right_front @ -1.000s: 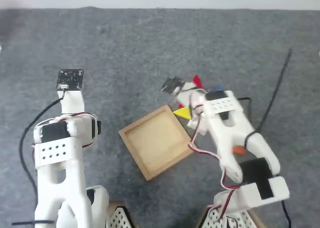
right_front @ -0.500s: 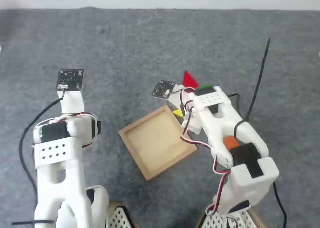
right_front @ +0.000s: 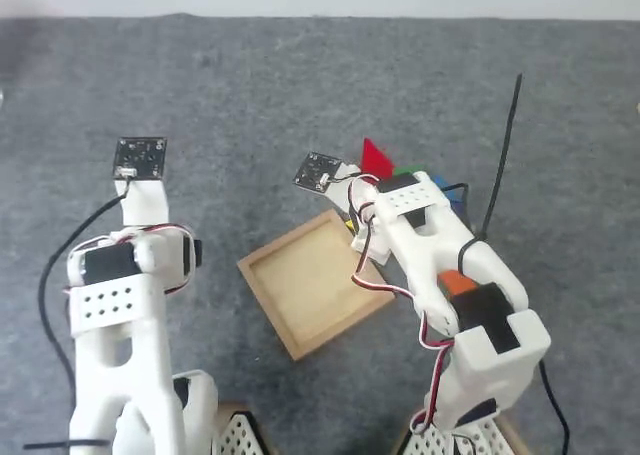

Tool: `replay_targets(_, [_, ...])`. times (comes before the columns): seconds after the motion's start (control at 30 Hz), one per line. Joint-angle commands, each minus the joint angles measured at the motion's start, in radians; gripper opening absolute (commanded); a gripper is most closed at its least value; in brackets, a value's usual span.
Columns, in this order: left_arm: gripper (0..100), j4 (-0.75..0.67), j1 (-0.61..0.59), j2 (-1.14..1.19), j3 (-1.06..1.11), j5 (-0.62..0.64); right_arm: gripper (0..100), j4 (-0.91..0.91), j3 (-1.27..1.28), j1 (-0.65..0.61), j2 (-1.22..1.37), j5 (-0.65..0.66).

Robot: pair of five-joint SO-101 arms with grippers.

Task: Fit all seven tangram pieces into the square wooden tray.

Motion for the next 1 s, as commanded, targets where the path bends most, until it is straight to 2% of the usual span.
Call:
replay_targets(0.0, [17, -0.018, -0.003, -0.028, -0.004, 0.006, 38.4, -0.035, -0.057, -0.033, 0.012, -0.012])
replay_targets(0.23, [17, -0.018, -0.005, -0.028, -0.001, 0.006, 38.3, 0.002, -0.055, -0.001, 0.013, -0.018])
replay_targets(0.4, [17, -0.018, -0.003, -0.028, -0.001, 0.006, 38.3, 0.010, -0.051, -0.042, 0.013, -0.018])
replay_targets(0.67, [17, -0.018, -0.006, -0.028, -0.002, 0.006, 38.3, 0.099, -0.051, -0.041, 0.015, -0.018])
replay_targets(0.97, [17, -0.018, -0.006, -0.031, -0.001, 0.006, 38.3, 0.096, -0.057, -0.045, 0.016, -0.015])
